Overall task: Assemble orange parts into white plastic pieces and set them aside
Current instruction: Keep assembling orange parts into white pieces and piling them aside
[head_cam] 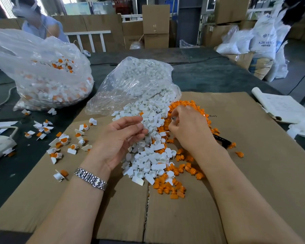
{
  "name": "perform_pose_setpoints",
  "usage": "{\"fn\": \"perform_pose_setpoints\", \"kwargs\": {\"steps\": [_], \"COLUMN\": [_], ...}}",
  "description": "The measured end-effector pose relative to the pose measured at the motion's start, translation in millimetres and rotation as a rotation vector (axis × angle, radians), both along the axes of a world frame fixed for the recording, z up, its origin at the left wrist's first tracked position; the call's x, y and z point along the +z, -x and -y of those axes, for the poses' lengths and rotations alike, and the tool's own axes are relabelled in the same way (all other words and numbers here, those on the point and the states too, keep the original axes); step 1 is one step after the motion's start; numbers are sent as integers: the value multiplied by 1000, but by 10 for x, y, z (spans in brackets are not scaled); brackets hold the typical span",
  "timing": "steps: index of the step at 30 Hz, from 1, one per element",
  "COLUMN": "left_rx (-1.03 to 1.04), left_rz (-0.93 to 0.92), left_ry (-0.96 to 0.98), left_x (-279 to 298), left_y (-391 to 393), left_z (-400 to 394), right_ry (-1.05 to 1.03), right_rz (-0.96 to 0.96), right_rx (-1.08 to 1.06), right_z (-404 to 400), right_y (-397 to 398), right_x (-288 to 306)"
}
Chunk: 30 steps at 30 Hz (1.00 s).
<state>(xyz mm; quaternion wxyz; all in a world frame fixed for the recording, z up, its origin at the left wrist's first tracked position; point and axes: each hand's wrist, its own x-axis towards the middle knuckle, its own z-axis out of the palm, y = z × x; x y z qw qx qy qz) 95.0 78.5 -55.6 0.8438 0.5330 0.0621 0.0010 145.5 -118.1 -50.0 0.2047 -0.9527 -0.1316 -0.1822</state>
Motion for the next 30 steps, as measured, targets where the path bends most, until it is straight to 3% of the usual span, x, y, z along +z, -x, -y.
{"fn": "perform_pose_setpoints", "kwargs": {"steps": [6, 9, 13, 22, 28, 30], "left_rx": [-26, -54, -88, -125, -125, -125], "left_rz": [16, 17, 26, 64, 57, 54], "left_ry": [-8, 10, 40, 50, 67, 72], "left_x": [8, 10, 14, -4, -21, -25], "left_y": [-1, 6, 13, 18, 0, -2], "left_z": [38, 44, 57, 31, 17, 14], "right_ry": [-586, -707, -878, -585, -881, -877], "right_rz": [-239, -368, -352, -290, -362, -373], "right_rx": [237, 344, 430, 448, 383, 397], "right_z": [-11, -20, -41, -76, 25, 44], "right_y": [112, 153, 180, 208, 192, 196], "right_x": [139, 165, 198, 177, 241, 256]}}
